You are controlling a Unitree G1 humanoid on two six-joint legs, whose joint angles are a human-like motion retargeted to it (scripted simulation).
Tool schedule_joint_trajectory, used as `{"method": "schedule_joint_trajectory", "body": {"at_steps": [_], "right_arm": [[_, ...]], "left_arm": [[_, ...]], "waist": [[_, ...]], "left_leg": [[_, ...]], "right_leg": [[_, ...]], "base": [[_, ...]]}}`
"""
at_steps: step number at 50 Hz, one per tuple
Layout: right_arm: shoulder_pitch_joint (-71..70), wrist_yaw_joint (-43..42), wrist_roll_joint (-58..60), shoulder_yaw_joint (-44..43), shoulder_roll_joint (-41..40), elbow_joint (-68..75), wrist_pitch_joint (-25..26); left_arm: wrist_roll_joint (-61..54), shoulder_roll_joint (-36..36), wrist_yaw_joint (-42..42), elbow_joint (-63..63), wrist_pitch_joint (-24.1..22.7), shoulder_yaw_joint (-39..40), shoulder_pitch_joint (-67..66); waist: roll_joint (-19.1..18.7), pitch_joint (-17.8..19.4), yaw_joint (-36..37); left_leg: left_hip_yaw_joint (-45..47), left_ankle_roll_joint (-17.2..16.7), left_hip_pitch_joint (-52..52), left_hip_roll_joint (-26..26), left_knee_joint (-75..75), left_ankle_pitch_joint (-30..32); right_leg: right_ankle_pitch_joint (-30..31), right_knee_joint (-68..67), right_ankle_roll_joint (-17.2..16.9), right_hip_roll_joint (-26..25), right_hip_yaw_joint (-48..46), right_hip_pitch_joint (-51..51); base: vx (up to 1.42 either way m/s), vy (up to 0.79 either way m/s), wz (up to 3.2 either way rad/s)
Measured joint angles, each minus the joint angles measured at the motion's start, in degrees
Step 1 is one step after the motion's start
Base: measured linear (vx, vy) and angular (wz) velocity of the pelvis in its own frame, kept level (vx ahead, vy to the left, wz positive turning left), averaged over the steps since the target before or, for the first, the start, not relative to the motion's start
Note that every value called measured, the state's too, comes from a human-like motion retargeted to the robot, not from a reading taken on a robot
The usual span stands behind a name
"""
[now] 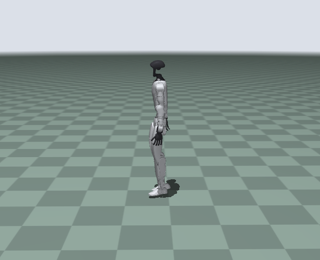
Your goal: Upper body actions
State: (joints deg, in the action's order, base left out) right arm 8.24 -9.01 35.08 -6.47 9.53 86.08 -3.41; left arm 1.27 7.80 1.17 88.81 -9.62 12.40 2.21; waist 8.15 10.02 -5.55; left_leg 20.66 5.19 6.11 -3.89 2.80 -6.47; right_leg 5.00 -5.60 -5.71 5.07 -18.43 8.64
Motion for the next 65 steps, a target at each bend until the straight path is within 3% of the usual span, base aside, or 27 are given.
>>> {"method": "schedule_joint_trajectory", "body": {"at_steps": [3,6,12,18,20,23,25,27,32,37,40,43,51,56,60,63,65], "right_arm": [[0.22,-0.15,-1.25,-0.38,-0.12,0.58,0.27],[-0.37,-1.36,-1.10,-0.18,-0.25,1.13,1.42],[-1.21,-3.11,-2.21,0.59,0.16,3.26,0.74],[-5.17,-0.29,-13.86,0.80,0.03,10.66,0.32],[-7.69,1.11,-19.51,2.88,-0.62,11.33,-1.19],[-14.00,-1.39,-26.40,6.03,-2.40,11.33,-5.71],[-19.78,-3.88,-30.62,6.06,-4.74,10.24,-10.06],[-26.31,-0.98,-32.94,4.66,-6.65,8.22,-10.56],[-40.28,6.52,-34.03,0.79,-10.51,-0.94,-9.54],[-51.76,9.69,-35.76,4.16,-9.06,-11.53,-12.00],[-55.55,8.03,-34.25,5.84,-7.91,-15.04,-14.10],[-58.60,5.14,-33.98,8.06,-7.30,-15.98,-14.92],[-51.65,2.60,-26.38,7.09,-8.74,-12.78,-15.30],[-43.47,3.17,-23.77,5.21,-9.62,-7.26,-15.58],[-36.24,3.88,-22.69,6.37,-9.77,-4.26,-15.66],[-31.83,4.17,-19.87,8.41,-8.54,-1.60,-15.05],[-30.02,3.93,-17.30,9.23,-7.64,-0.35,-14.86]], "left_arm": [[0.23,0.06,0.21,-1.22,1.12,-0.25,0.13],[0.72,-0.17,0.77,-3.13,4.42,0.42,0.84],[0.80,-0.32,2.11,-5.92,7.49,2.23,-0.97],[4.07,0.37,-0.70,-5.94,10.33,4.58,-5.62],[2.37,0.50,-2.36,-5.42,11.20,3.67,-9.96],[2.60,1.03,-3.03,-2.41,10.31,1.78,-14.63],[7.07,1.19,-2.31,0.26,11.48,0.56,-18.47],[12.95,1.05,0.98,2.89,13.26,0.33,-21.90],[25.54,-0.20,11.49,8.53,15.25,0.10,-29.39],[33.81,-0.90,14.25,8.59,18.43,1.00,-33.41],[34.93,-0.56,13.84,8.59,17.39,1.64,-33.44],[32.97,-0.24,13.57,8.55,16.86,2.23,-30.77],[24.90,-0.05,8.95,1.68,15.76,5.72,-25.92],[16.12,0.39,7.15,-3.12,15.47,9.84,-21.02],[11.75,0.77,5.15,-4.05,15.34,11.06,-18.82],[11.27,1.38,4.85,-4.82,14.81,10.77,-17.60],[11.69,1.43,4.54,-5.09,14.58,10.34,-17.27]], "waist": [[0.33,0.07,1.59],[-0.34,0.67,3.79],[-3.38,0.66,0.79],[-4.86,-0.12,0.79],[-3.82,0.21,2.08],[-2.35,2.24,4.02],[-1.82,4.25,7.98],[-2.45,5.16,11.66],[-3.31,8.68,20.80],[-0.73,13.06,31.25],[0.68,13.83,34.22],[1.42,14.42,33.88],[2.14,4.21,26.67],[0.89,0.96,20.76],[-0.25,-3.03,16.26],[-2.14,-5.69,13.53],[-3.36,-6.32,12.47]], "left_leg": [[0.73,-0.51,-0.35,-0.40,-0.27,0.24],[2.88,-1.51,-0.57,0.66,-0.50,0.46],[2.63,-2.95,-0.56,3.25,0.04,0.99],[1.60,-5.64,-1.90,5.70,7.57,-0.68],[3.74,-5.21,-4.28,6.95,16.49,3.31],[0.43,-2.89,-14.22,9.37,36.38,13.83],[-3.97,0.74,-24.57,8.93,51.67,19.10],[-4.52,-1.42,-34.90,13.81,67.78,14.68],[-3.00,2.96,-57.78,22.79,91.30,9.31],[4.96,4.88,-71.20,23.57,92.90,6.26],[8.49,4.40,-74.12,23.91,91.99,3.97],[9.40,3.28,-71.69,24.24,92.47,3.81],[3.25,0.06,-55.13,21.03,85.92,7.94],[1.32,1.13,-33.19,12.05,59.73,12.17],[-6.45,3.26,-18.78,1.56,33.06,15.45],[-3.33,-0.31,-7.41,1.45,13.35,4.72],[-2.94,-1.53,-4.37,1.30,6.84,1.19]], "right_leg": [[0.06,2.44,0.36,0.90,-3.53,0.40],[-0.68,1.10,0.97,0.65,-0.10,-1.75],[-3.89,-1.61,2.48,-2.00,2.00,-2.38],[-6.04,-3.09,3.28,-2.64,3.39,-1.53],[-6.56,-3.61,3.46,-1.25,4.42,-0.89],[-6.78,-3.85,3.52,0.94,4.72,-0.10],[-6.59,-4.24,3.59,2.04,6.14,0.30],[-6.26,-4.51,4.47,1.11,7.36,-0.09],[-5.46,-4.20,7.54,-0.14,11.64,1.59],[-5.33,-4.69,10.19,2.91,18.34,2.10],[-5.66,-5.85,10.99,4.36,19.18,0.92],[-6.51,-7.17,11.18,4.37,18.77,0.73],[-6.39,-2.44,8.97,3.13,12.08,-0.95],[-7.91,-1.59,6.60,2.12,7.00,0.93],[-7.99,-0.36,4.83,0.31,5.20,1.15],[-7.85,0.65,4.46,-2.35,3.99,0.44],[-7.55,1.48,4.18,-3.46,3.67,0.69]], "base": [[-0.12,-0.19,-0.25],[-0.19,-0.17,-0.72],[-0.11,-0.14,0.00],[-0.06,-0.12,0.03],[-0.08,-0.11,-0.34],[-0.21,-0.21,-0.22],[-0.16,-0.22,-0.56],[-0.10,-0.12,-0.67],[-0.08,-0.04,-0.77],[0.00,-0.01,-1.08],[0.06,-0.04,-0.32],[0.04,-0.08,0.21],[0.06,0.01,0.94],[0.14,0.04,0.92],[0.21,0.11,0.62],[0.21,0.17,0.30],[0.18,0.20,0.15]]}}
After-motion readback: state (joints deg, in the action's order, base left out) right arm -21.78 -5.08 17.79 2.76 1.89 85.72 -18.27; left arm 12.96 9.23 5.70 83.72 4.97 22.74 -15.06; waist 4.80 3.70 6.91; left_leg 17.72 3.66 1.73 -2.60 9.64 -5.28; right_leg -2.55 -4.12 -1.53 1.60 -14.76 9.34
